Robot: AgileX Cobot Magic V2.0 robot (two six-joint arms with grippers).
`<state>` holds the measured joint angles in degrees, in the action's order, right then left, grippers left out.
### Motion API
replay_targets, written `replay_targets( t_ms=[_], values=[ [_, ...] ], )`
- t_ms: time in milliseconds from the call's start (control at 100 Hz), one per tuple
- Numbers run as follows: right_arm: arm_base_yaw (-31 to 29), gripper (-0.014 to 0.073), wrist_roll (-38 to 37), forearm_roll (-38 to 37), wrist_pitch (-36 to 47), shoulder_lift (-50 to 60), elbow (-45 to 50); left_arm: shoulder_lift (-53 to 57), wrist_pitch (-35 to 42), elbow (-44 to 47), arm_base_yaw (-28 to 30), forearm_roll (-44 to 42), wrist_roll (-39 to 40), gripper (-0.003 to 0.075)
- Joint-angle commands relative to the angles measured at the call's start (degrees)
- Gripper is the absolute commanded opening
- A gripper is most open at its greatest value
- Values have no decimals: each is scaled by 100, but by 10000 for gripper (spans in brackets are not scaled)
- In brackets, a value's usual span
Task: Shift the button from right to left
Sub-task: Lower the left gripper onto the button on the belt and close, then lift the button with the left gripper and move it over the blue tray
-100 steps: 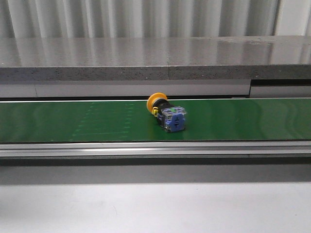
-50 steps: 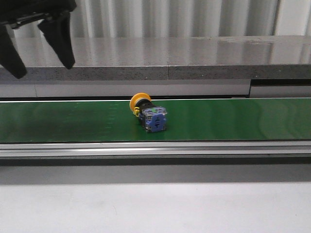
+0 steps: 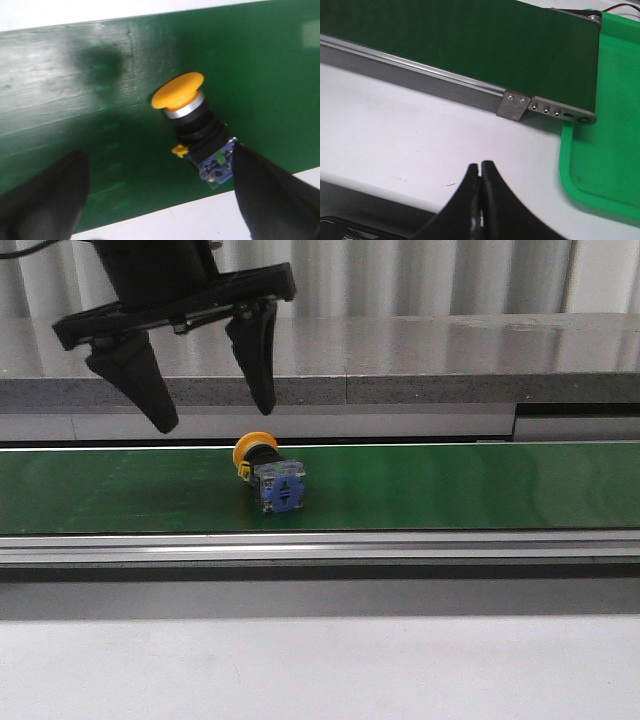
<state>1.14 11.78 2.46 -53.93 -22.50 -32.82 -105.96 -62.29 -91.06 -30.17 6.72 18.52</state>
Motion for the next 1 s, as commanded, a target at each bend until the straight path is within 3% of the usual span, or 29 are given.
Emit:
replay_targets(
  t_ms=[0, 440, 770, 990],
  values=[
    [5, -66, 29, 26, 335, -42, -138, 130, 94, -218, -137, 89, 166, 565],
    [5, -66, 29, 26, 335, -42, -138, -404, 45, -218, -193, 89, 319, 556],
    [5, -66, 29, 26, 335, -42, -138, -412, -19, -218, -200, 65, 283, 171],
    [5, -66, 29, 26, 335, -42, -138, -28, -30, -218, -200, -200, 283, 148]
  ],
)
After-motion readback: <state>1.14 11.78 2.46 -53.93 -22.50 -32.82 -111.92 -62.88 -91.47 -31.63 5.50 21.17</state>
